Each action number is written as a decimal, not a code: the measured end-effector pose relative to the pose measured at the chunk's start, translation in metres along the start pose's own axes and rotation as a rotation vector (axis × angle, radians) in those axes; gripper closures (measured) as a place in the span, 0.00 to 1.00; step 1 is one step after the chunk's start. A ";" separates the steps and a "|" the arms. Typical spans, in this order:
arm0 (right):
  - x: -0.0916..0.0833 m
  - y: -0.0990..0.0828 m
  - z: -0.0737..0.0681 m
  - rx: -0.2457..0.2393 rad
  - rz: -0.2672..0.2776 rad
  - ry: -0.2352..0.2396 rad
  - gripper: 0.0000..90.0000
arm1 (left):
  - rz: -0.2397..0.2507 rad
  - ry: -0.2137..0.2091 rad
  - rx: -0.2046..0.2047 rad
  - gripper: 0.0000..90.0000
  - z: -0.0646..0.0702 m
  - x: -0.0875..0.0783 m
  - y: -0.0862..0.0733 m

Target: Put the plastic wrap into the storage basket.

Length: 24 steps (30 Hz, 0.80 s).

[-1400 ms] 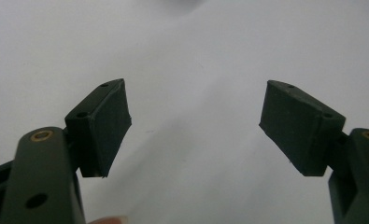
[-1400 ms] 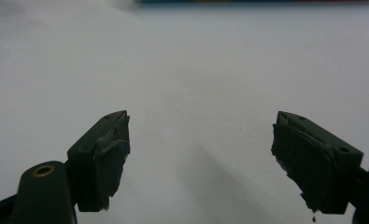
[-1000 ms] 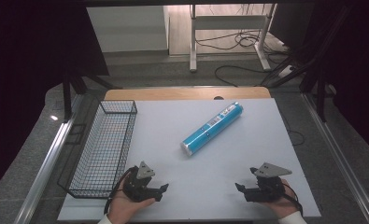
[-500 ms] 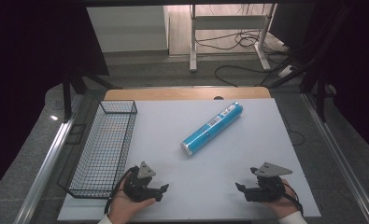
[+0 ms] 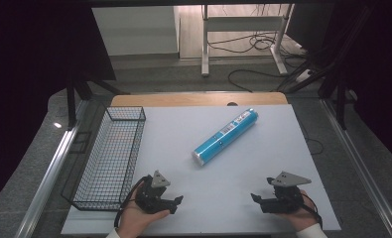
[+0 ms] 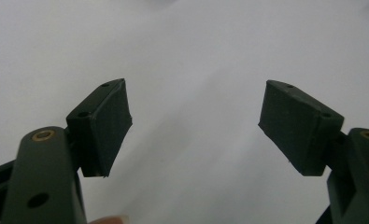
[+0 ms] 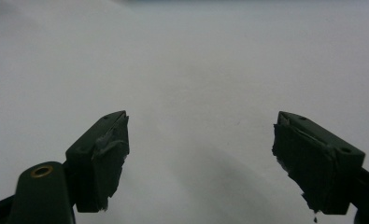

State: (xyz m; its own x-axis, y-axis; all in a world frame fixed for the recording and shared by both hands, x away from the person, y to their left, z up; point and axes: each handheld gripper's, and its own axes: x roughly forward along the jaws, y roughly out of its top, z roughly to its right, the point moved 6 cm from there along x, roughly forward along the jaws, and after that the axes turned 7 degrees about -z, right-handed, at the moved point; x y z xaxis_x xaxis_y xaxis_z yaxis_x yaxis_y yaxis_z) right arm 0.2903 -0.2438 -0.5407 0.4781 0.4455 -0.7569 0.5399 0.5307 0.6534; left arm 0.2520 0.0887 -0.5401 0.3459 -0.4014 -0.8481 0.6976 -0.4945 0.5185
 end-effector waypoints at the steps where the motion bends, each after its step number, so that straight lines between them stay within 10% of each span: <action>1: 0.000 0.000 0.000 0.000 -0.001 -0.002 0.21 | 0.000 -0.005 0.002 0.27 0.001 0.000 0.002; 24: 0.000 0.001 0.002 0.001 -0.003 -0.010 0.21 | -0.019 -0.049 0.053 0.25 0.006 0.001 0.071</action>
State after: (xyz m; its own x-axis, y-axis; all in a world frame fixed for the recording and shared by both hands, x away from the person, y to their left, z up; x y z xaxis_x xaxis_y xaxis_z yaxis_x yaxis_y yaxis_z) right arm 0.2919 -0.2448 -0.5404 0.4836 0.4369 -0.7585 0.5418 0.5312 0.6514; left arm 0.2981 0.0489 -0.5039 0.3006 -0.4278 -0.8524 0.6692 -0.5422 0.5081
